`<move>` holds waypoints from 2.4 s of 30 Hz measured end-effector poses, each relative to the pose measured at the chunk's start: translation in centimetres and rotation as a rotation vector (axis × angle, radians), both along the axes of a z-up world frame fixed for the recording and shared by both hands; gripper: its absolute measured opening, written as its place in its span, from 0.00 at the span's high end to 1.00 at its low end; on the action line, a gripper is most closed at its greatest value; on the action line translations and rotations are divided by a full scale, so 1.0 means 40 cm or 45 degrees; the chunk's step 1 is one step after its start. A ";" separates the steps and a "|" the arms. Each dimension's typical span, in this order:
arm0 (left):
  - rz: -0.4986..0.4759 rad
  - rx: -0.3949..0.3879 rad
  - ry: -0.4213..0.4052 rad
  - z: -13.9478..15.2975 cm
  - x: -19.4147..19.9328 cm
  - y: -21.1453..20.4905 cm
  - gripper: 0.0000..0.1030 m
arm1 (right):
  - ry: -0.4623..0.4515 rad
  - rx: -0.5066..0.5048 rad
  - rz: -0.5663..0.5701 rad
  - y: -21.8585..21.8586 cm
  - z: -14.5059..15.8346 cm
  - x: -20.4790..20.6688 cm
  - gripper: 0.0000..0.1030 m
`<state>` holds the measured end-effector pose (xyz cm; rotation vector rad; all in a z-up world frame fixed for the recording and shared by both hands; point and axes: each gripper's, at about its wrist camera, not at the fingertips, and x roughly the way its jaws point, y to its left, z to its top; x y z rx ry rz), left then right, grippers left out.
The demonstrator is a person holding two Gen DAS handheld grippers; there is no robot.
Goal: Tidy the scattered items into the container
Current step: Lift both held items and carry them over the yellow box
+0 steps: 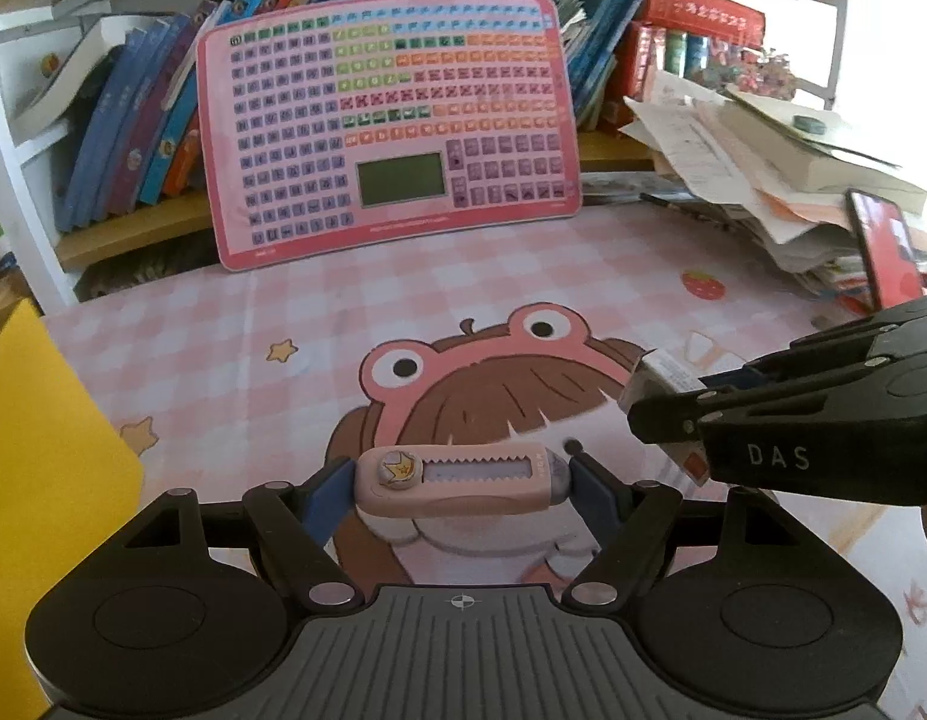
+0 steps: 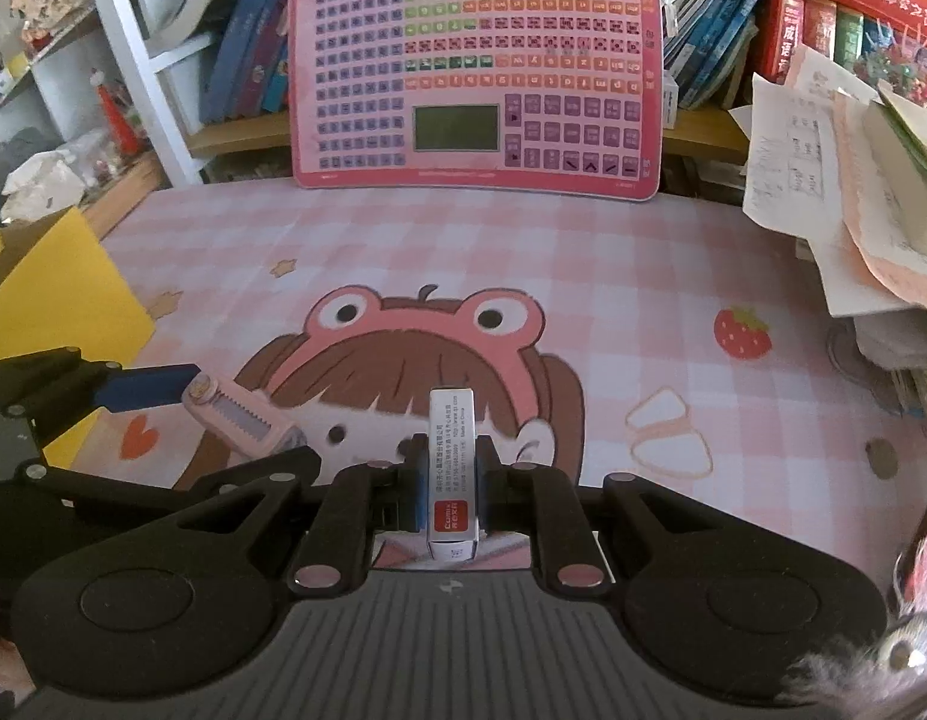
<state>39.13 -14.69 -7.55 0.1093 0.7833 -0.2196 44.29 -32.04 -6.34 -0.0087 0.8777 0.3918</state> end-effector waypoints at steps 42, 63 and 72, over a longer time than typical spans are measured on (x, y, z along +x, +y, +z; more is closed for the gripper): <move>-0.168 -0.215 0.011 0.098 -0.504 0.271 0.25 | 0.028 -0.066 -0.267 0.159 0.080 -0.608 0.87; 0.058 -0.254 -0.052 0.145 -0.723 0.586 0.25 | -0.015 -0.047 -0.053 0.464 0.106 -0.796 0.87; 0.160 -0.290 -0.119 0.171 -0.777 0.698 0.25 | -0.078 -0.079 0.094 0.590 0.133 -0.799 0.87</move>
